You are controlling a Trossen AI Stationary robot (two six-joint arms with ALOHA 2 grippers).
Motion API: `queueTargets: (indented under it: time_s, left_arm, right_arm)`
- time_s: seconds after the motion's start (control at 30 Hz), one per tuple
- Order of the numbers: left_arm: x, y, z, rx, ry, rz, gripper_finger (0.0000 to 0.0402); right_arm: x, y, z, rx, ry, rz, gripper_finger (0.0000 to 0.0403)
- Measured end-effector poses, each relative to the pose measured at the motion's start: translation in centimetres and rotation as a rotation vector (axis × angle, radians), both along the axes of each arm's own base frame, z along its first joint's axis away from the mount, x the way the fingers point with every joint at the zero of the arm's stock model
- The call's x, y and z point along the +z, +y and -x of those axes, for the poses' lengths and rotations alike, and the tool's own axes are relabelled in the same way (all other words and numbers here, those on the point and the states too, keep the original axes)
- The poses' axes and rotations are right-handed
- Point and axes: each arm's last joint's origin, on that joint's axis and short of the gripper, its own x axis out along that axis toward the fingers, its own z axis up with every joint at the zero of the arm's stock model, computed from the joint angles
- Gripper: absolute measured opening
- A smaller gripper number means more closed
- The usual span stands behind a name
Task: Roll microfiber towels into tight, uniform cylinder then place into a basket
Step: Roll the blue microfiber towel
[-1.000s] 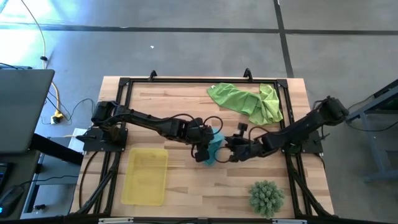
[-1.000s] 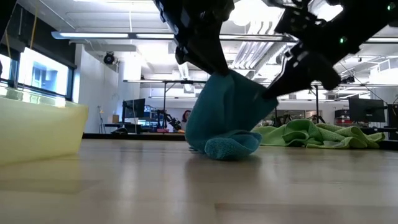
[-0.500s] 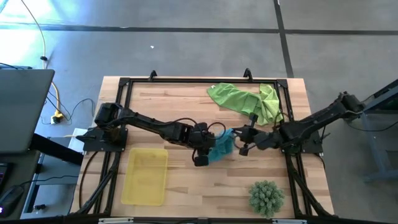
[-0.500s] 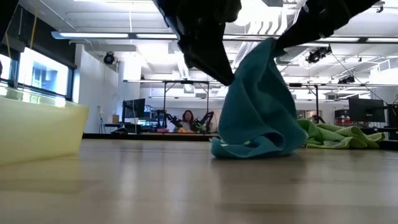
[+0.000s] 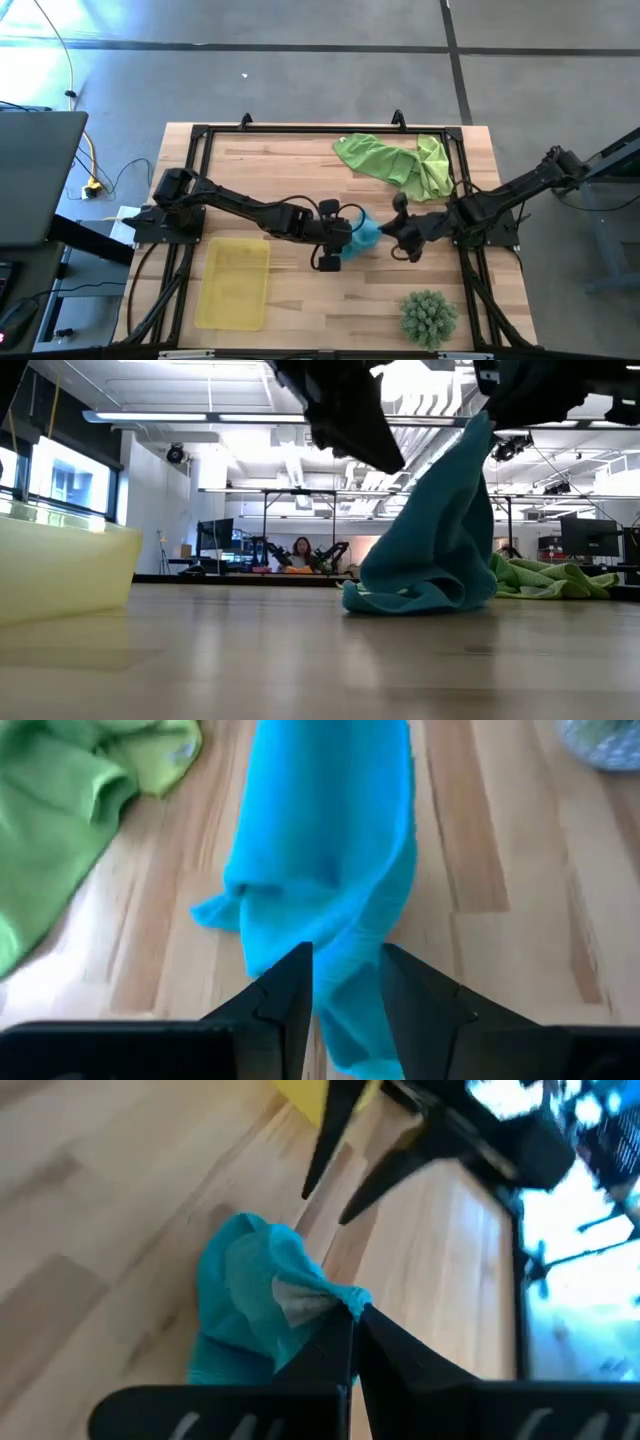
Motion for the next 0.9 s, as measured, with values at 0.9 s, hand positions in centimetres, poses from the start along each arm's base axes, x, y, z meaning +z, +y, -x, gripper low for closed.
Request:
queueTargets:
  time_s: [0.9]
  left_arm:
    - [0.8,-2.5,-0.9,-0.310,-0.095,0.073,0.0106]
  right_arm:
    - [2.1,-0.2,-0.8,-0.108,-0.204,0.372,0.0000]
